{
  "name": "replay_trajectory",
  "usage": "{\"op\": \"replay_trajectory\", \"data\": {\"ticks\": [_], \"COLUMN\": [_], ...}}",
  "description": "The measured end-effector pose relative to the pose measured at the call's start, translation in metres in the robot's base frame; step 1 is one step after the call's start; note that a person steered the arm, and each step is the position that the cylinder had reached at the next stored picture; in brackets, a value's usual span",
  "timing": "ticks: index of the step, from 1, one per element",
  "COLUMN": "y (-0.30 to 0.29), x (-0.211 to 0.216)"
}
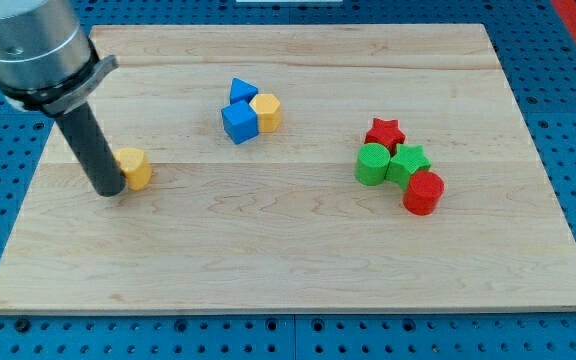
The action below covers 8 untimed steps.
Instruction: Push the yellow heart towards the center
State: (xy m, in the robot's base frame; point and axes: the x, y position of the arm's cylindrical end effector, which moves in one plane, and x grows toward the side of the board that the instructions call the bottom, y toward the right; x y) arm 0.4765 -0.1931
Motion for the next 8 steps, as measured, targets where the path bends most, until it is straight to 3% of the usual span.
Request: {"op": "replay_trajectory", "data": {"ticks": [5, 8], "y": [0.049, 0.075], "x": [-0.094, -0.103]}}
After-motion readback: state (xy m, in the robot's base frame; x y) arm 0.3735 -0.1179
